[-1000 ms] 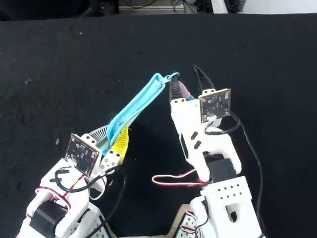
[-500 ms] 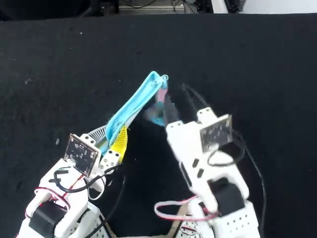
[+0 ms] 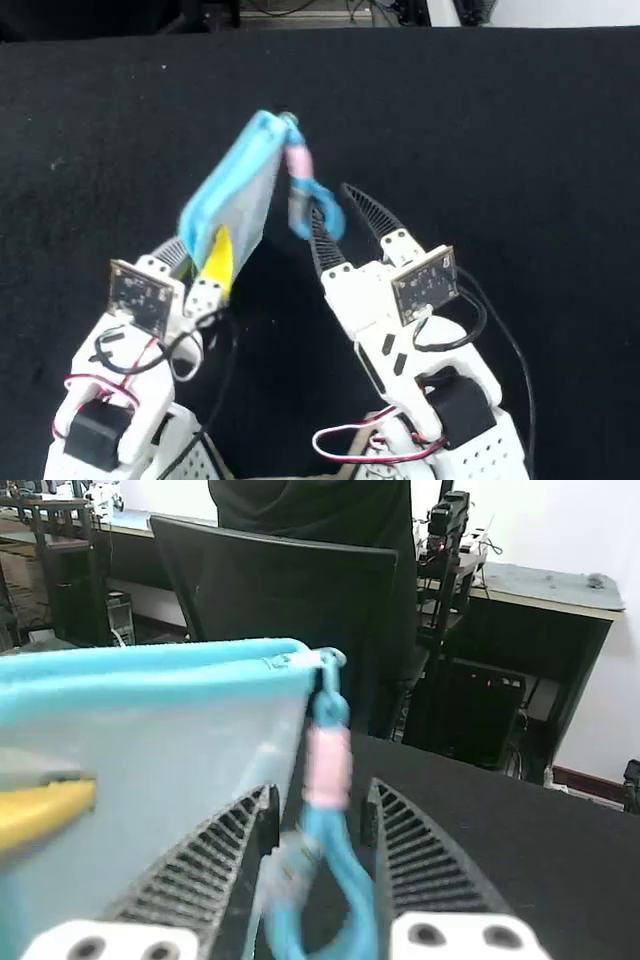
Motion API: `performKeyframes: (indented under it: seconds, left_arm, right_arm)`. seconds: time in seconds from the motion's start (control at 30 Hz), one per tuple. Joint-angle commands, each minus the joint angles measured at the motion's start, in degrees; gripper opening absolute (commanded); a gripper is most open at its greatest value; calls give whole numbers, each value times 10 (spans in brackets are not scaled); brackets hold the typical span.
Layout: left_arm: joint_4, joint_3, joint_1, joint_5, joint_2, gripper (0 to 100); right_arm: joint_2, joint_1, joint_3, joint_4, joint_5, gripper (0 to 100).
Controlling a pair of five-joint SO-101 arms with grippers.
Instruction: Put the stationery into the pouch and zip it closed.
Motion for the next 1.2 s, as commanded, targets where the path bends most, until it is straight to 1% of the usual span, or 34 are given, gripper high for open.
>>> performKeyframes:
  seconds: [0.0, 0.07, 0.2, 0.23, 0.37, 0.5, 0.6, 0.7, 0.8, 1.17]
  left_arm:
    - [-55, 38, -42, 3, 1, 30]
    - [-59, 45, -41, 3, 1, 30]
    - [-58, 45, -37, 4, 1, 30]
    - [-58, 45, -37, 4, 1, 30]
    - [-58, 46, -38, 4, 1, 30]
    - [-58, 40, -49, 3, 0, 30]
    - [-58, 23, -78, 15, 0, 30]
    - [-58, 5, -116, 67, 0, 30]
    - [-62, -8, -149, 98, 0, 30]
    - [-62, -58, -234, 100, 0, 30]
  right_arm:
    - [95, -6, -42, 2, -1, 138]
    - [128, -24, -51, -1, 1, 170]
    - [198, -63, -66, 0, 1, 277]
    - [211, -68, -67, -2, 1, 288]
    - [233, -62, -64, -29, 0, 289]
    - [233, -27, -55, -52, -4, 289]
    - [233, -10, -54, -63, -4, 289]
    - [234, -9, -54, -63, -4, 289]
    - [235, -10, -54, -63, -4, 289]
    - [236, -10, -54, -63, -4, 289]
